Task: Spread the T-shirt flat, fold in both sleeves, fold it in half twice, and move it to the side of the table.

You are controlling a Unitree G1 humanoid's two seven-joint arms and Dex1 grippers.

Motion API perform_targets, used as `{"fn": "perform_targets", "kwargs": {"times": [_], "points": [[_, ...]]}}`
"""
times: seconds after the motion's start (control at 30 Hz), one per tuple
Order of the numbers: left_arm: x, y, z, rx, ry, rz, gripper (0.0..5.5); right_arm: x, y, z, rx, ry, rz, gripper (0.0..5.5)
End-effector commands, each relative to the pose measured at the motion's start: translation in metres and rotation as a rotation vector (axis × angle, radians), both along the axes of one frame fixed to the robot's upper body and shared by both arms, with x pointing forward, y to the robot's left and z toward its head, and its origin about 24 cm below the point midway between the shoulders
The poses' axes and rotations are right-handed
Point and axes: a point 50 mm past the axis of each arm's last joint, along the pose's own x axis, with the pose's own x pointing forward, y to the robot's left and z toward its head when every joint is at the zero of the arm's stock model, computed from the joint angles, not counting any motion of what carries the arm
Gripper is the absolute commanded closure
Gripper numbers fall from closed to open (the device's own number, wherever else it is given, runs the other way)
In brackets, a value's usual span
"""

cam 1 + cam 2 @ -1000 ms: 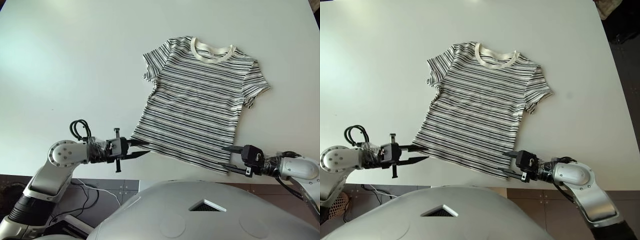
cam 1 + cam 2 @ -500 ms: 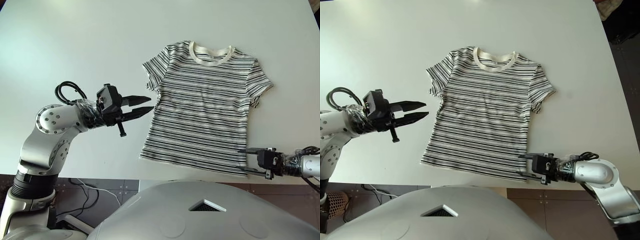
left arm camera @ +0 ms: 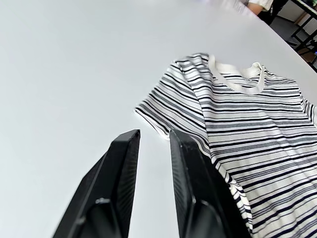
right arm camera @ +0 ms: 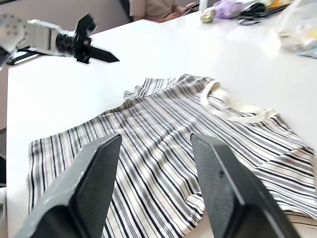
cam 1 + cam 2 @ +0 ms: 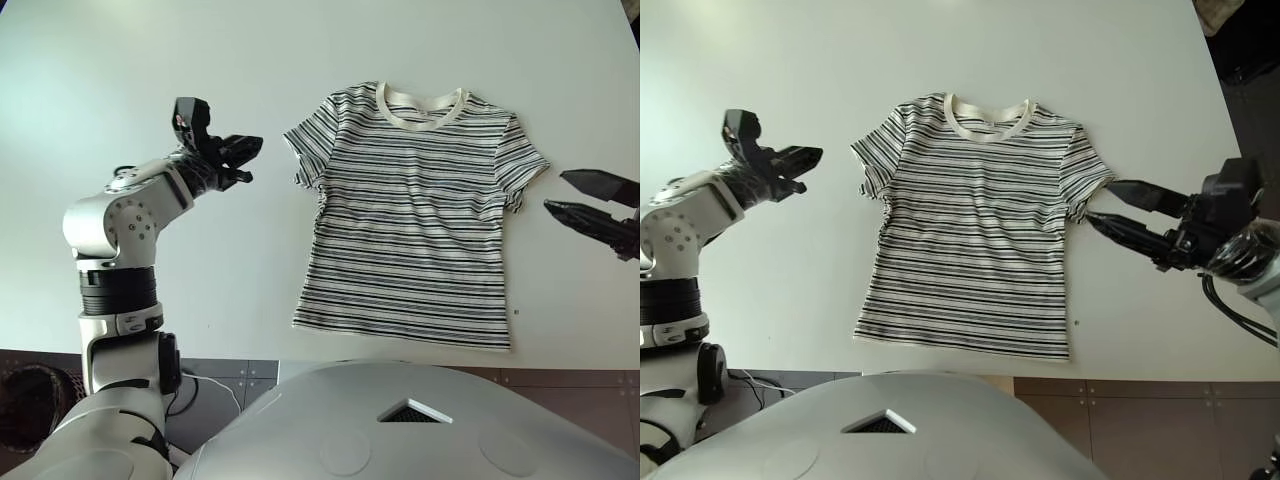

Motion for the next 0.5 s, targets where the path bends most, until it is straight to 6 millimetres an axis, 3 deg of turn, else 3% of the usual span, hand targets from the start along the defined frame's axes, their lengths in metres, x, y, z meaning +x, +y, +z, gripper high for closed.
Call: {"fn": "perform_targets", "kwargs": {"times": [0.03, 0.1, 0.5], "points": [[0.025, -0.011, -0.012, -0.068, 0.119, 0.116, 4.07, 0.007, -0.005, -0.011, -0.002, -0.026, -0.125, 2.99], [0.035, -0.012, -0.017, -0.051, 0.129, 0.170, 3.79, 0.008, -0.005, -0.016, -0.004, -0.030, -0.148, 2.99], [0.058, -0.032, -0.044, -0.062, 0.168, 0.231, 3.79, 0.009, -0.007, -0.025, -0.021, -0.047, -0.236, 2.99]]}}
